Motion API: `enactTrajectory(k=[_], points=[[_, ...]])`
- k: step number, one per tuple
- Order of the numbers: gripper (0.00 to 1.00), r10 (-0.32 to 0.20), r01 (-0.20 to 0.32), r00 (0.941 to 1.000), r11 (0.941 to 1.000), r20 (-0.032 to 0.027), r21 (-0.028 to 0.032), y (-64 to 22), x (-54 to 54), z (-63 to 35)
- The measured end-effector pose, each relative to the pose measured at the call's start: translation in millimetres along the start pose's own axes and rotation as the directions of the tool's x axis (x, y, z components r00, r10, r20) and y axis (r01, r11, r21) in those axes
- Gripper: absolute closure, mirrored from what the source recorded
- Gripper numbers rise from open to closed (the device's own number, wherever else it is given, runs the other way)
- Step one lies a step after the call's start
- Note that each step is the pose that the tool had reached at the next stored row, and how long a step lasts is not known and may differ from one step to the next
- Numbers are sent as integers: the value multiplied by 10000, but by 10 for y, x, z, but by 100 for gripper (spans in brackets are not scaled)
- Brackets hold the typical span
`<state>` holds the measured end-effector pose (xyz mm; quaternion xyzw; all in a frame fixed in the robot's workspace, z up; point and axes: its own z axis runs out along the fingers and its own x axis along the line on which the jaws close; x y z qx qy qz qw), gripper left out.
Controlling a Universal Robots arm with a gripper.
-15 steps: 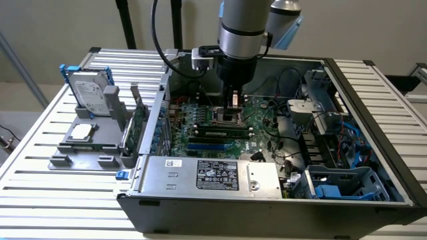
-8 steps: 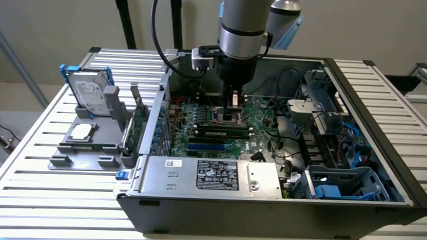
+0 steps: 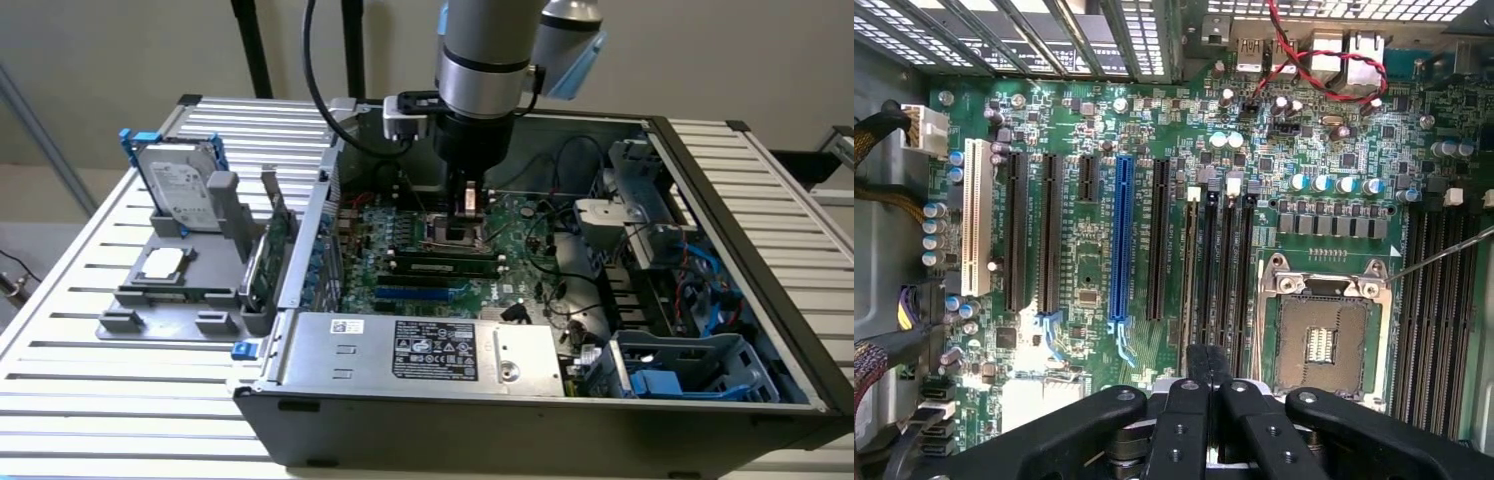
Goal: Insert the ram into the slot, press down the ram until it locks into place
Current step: 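Press down the ram until it locks into place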
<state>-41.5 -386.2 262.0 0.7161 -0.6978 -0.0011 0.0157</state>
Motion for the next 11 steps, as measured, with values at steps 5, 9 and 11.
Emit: enactTrajectory(k=[5,9,11], points=[[89,-1,1,10000,10000,44,2,0,0,0],[89,-2,2,10000,10000,77,2,0,0,0],[89,-2,2,10000,10000,94,3,0,0,0]])
